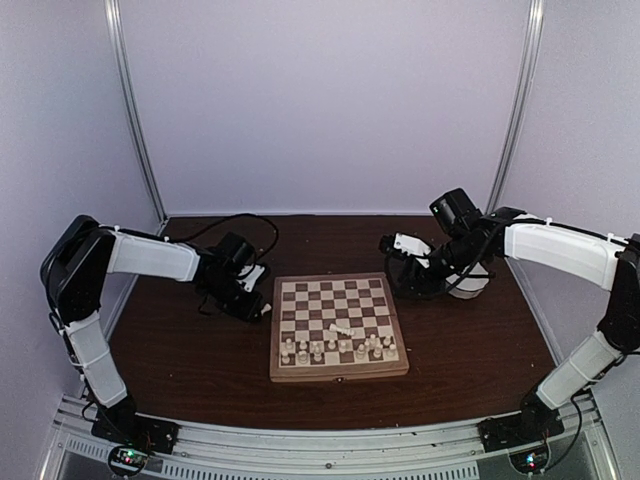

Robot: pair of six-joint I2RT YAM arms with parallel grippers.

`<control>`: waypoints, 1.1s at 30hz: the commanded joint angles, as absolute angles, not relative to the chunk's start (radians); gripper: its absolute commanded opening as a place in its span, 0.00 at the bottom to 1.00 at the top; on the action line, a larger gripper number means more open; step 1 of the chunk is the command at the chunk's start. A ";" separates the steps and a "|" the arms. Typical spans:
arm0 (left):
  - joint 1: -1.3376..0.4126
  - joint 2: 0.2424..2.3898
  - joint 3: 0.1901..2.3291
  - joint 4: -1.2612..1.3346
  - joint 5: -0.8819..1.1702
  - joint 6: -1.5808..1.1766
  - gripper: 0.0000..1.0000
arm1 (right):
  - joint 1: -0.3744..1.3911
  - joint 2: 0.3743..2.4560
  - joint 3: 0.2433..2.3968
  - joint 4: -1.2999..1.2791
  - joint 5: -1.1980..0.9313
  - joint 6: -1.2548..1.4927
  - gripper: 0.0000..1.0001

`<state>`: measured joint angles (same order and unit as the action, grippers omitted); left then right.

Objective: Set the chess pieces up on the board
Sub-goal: Pick up the king from the center of the board, then pass from the left arm to the right

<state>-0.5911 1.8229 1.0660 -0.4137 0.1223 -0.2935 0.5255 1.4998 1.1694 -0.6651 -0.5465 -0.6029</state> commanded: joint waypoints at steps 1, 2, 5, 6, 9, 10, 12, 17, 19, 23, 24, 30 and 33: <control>-0.598 1.814 1.082 -0.432 0.128 -0.307 0.06 | 0.523 1.509 1.180 -0.688 -0.578 -0.602 0.46; -0.598 1.793 1.084 -0.440 0.134 -0.307 0.05 | 0.523 1.509 1.186 -0.694 -0.585 -0.601 0.46; -0.598 1.709 1.105 -0.490 0.145 -0.307 0.05 | 0.536 1.508 1.234 -0.744 -0.612 -0.609 0.46; -0.598 1.686 1.120 -0.516 0.156 -0.307 0.06 | 0.546 1.506 1.256 -0.760 -0.616 -0.615 0.46; -0.598 1.635 1.174 -0.596 0.234 -0.312 0.07 | 0.602 1.507 1.332 -0.812 -0.571 -0.667 0.46; -0.598 1.621 1.188 -0.612 0.270 -0.323 0.07 | 0.626 1.512 1.360 -0.834 -0.544 -0.689 0.46; -0.598 1.597 1.209 -0.629 0.345 -0.352 0.07 | 0.686 1.531 1.419 -0.874 -0.461 -0.740 0.46; -0.619 1.557 1.243 -0.638 0.493 -0.432 0.09 | 0.848 1.579 1.534 -0.889 -0.231 -0.827 0.47; -0.641 1.557 1.268 -0.662 0.525 -0.453 0.10 | 0.891 1.606 1.579 -0.893 -0.183 -0.847 0.47; -0.677 1.562 1.305 -0.678 0.596 -0.493 0.11 | 0.962 1.658 1.647 -0.893 -0.108 -0.897 0.48; -0.685 1.571 1.323 -0.693 0.614 -0.494 0.11 | 0.982 1.670 1.656 -0.887 -0.080 -0.911 0.48; -0.731 1.607 1.410 -0.774 0.672 -0.489 0.11 | 1.048 1.725 1.711 -0.865 -0.007 -0.945 0.52; -0.744 1.629 1.445 -0.811 0.695 -0.485 0.11 | 1.065 1.747 1.738 -0.871 0.015 -0.961 0.52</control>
